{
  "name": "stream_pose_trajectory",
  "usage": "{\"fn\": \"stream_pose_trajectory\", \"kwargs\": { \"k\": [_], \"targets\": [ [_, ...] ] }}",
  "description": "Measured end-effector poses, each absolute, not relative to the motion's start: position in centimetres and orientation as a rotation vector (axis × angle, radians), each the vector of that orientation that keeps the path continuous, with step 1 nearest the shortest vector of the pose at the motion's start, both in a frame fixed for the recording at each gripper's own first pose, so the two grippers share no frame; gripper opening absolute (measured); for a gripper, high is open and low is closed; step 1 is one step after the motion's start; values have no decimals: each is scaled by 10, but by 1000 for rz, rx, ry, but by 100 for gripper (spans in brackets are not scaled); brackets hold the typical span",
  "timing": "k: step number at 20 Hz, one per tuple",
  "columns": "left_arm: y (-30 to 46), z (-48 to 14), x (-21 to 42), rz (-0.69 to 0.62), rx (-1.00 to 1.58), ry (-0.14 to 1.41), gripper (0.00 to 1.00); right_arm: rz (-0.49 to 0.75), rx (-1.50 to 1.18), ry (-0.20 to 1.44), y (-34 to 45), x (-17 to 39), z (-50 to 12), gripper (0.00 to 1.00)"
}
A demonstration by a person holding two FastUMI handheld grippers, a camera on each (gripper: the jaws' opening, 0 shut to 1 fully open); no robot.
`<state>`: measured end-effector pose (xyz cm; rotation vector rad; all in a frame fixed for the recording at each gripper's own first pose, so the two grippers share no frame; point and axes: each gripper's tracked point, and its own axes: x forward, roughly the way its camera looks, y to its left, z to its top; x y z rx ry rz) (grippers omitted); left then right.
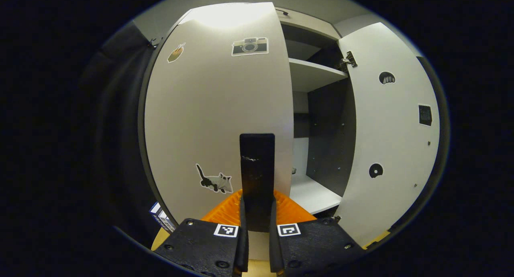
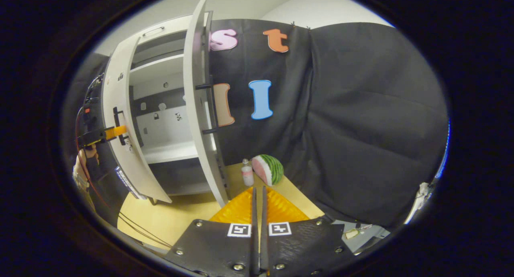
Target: Open the right door of the double-door shoe cabinet with the right hand, and open the left door with the left hand.
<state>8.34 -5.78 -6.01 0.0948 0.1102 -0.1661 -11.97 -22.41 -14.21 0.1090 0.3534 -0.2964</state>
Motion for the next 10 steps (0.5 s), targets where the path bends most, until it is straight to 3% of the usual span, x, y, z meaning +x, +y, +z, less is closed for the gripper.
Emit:
{"fn": "stream_pose_trajectory", "kwargs": {
  "k": [2,10],
  "targets": [
    [-54,-60,72,-211,88,118,21,-267,105,356,-221,-110,-141,2],
    [-26,-54,26,-251,85,121,21,-158,76,346,-198,-67,-130,2]
  ]
}}
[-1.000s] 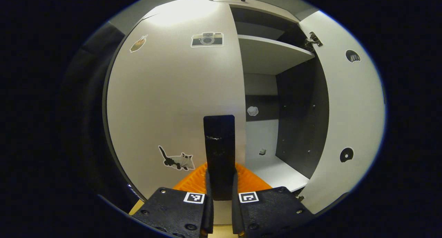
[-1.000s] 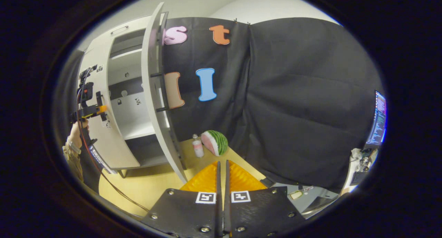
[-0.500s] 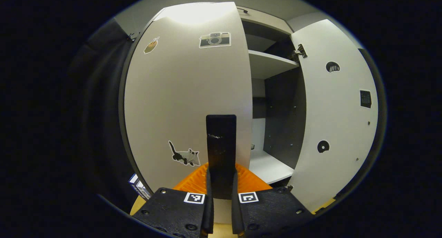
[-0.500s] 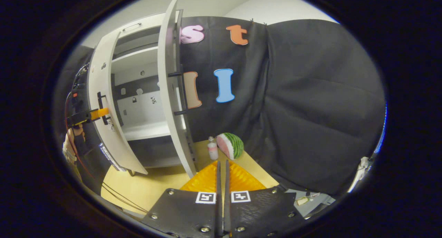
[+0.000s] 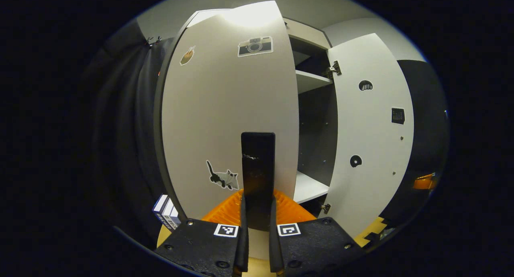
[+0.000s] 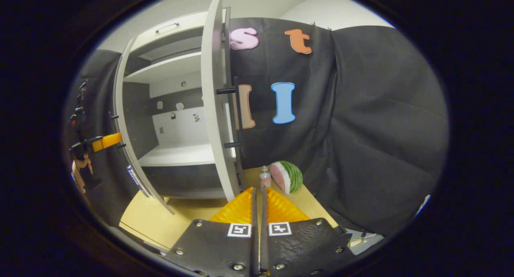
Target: Open the right door of the double-door shoe cabinet with the right hand, and open the left door with the left hand.
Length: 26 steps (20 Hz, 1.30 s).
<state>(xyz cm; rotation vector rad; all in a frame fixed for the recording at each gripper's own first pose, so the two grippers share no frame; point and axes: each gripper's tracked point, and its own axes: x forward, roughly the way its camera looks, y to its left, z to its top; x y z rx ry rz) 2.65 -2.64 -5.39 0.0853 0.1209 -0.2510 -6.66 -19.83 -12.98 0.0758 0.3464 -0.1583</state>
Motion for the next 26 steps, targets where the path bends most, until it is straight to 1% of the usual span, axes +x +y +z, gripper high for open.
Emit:
{"fn": "stream_pose_trajectory", "kwargs": {
  "k": [1,2,7,8,9,10,14,15,16,17,18,20,24,26],
  "targets": [
    [-22,-54,22,-247,85,120,21,-152,72,344,-197,-64,-129,2],
    [-17,-53,18,-241,86,119,21,-147,70,343,-196,-61,-129,7],
    [7,-50,-3,-200,81,128,21,-154,80,331,-202,-54,-129,7],
    [12,-49,-6,-190,83,128,21,-158,80,326,-205,-53,-128,2],
    [16,-49,-9,-180,88,127,21,-163,80,323,-208,-52,-127,7],
    [21,-48,-12,-170,96,125,21,-165,80,323,-210,-51,-127,2],
    [35,-45,-19,-127,88,121,20,-170,85,313,-216,-46,-125,2],
    [38,-45,-22,-118,85,120,19,-167,87,310,-215,-45,-124,7],
    [41,-45,-23,-109,85,120,19,-165,85,310,-214,-43,-125,2],
    [45,-43,-26,-98,88,119,20,-164,84,312,-214,-43,-126,2],
    [50,-42,-28,-84,93,117,18,-162,85,316,-214,-42,-128,2],
    [62,-40,-32,-44,94,110,17,-158,92,321,-213,-39,-132,2],
    [94,-38,-39,53,119,112,11,-144,106,329,-209,-35,-136,2],
    [113,-35,-41,104,120,110,4,-136,104,330,-206,-33,-136,2]
  ]
}}
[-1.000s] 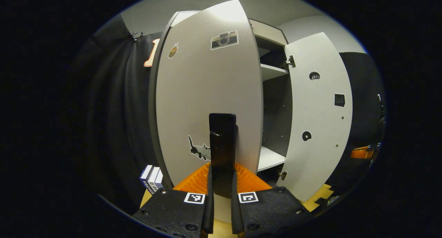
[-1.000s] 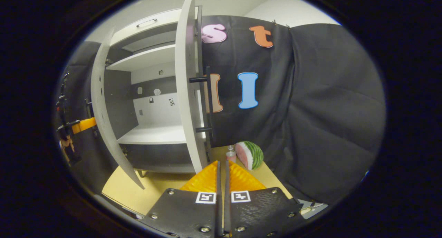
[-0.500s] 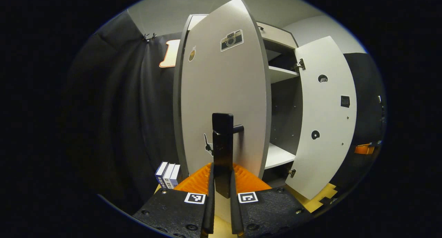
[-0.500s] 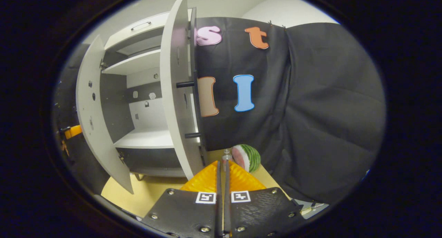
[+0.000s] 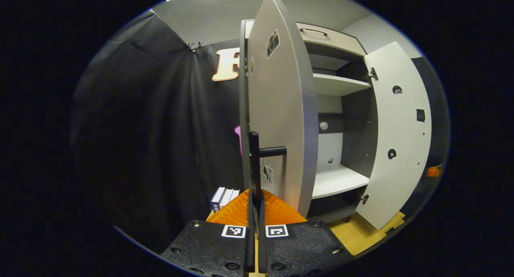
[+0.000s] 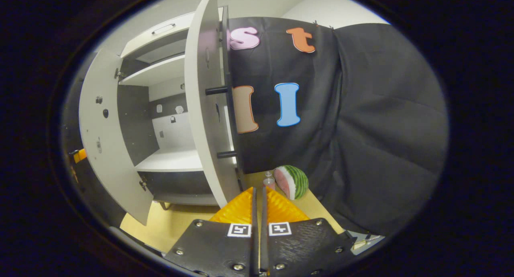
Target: Open the right door of the double-door shoe cabinet with the right hand, and open the left door with the left hand.
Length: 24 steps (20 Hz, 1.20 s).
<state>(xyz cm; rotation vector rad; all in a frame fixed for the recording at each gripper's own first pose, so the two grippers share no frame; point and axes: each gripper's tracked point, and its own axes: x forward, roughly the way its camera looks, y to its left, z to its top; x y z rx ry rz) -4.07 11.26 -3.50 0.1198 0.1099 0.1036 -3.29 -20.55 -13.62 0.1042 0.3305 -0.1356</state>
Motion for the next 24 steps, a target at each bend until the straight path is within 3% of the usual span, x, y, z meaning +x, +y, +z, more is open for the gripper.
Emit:
{"fn": "stream_pose_trajectory", "kwargs": {
  "k": [3,12,17,20,22,24],
  "targets": [
    [133,-34,-41,141,107,111,0,-124,97,338,-201,-31,-139,2],
    [154,-33,-42,57,74,96,0,-142,91,329,-208,-28,-134,2],
    [163,-36,-42,46,84,109,7,-151,94,315,-213,-28,-130,2],
    [178,-42,-53,82,56,125,38,-160,97,308,-217,-26,-127,5],
    [187,-42,-62,98,59,125,70,-165,102,309,-217,-25,-129,25],
    [190,-36,-71,105,32,111,89,-163,95,303,-216,-23,-128,50]
  ]
}}
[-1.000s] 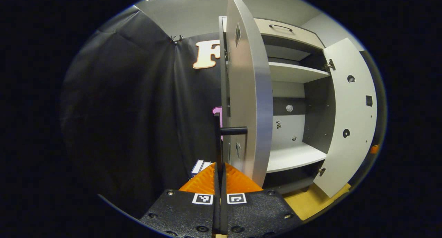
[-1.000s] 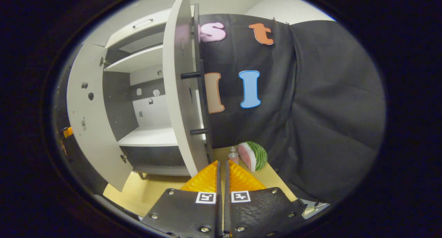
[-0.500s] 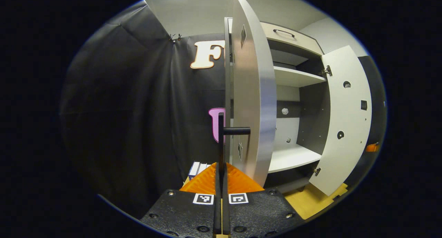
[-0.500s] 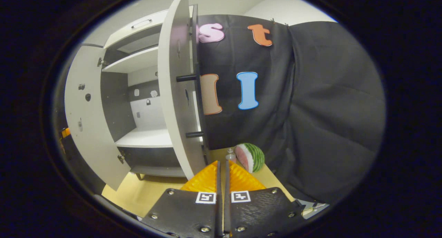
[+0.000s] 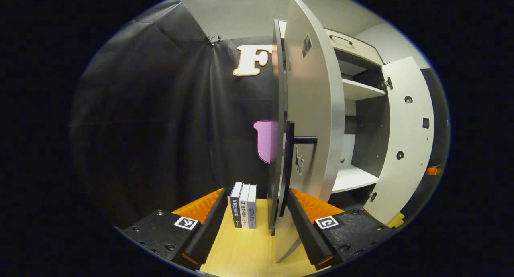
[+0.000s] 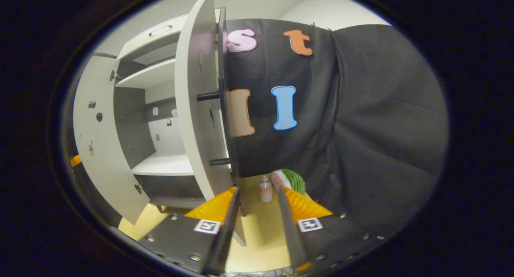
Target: Open the right door of the double-door shoe cabinet with the right hand, and open the left door with the left hand.
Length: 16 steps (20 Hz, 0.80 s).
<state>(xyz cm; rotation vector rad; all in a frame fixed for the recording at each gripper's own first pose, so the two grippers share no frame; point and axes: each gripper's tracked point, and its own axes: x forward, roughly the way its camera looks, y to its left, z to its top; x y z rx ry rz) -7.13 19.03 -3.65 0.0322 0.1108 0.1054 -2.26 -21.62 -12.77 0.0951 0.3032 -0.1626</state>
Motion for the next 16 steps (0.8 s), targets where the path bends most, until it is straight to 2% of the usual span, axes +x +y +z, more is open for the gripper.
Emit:
{"fn": "stream_pose_trajectory", "kwargs": {
  "k": [2,3,4,8,11,12,13,15,16],
  "targets": [
    [196,-37,-76,125,2,107,100,-165,88,294,-217,-21,-125,75],
    [199,-34,-82,145,-2,103,100,-165,86,289,-216,-20,-124,82],
    [206,-30,-83,174,9,94,98,-167,83,282,-216,-20,-121,96],
    [230,-19,-96,257,29,82,99,-193,78,258,-222,-25,-112,98],
    [232,-11,-108,269,15,81,93,-200,76,235,-218,-29,-100,98],
    [230,-8,-111,272,16,84,93,-201,69,234,-216,-30,-97,93],
    [224,-5,-114,263,18,87,96,-197,59,231,-211,-32,-92,98],
    [203,6,-116,227,9,88,94,-181,29,217,-196,-36,-77,98],
    [187,13,-115,198,-1,87,96,-170,14,206,-186,-38,-67,98]
  ]
}}
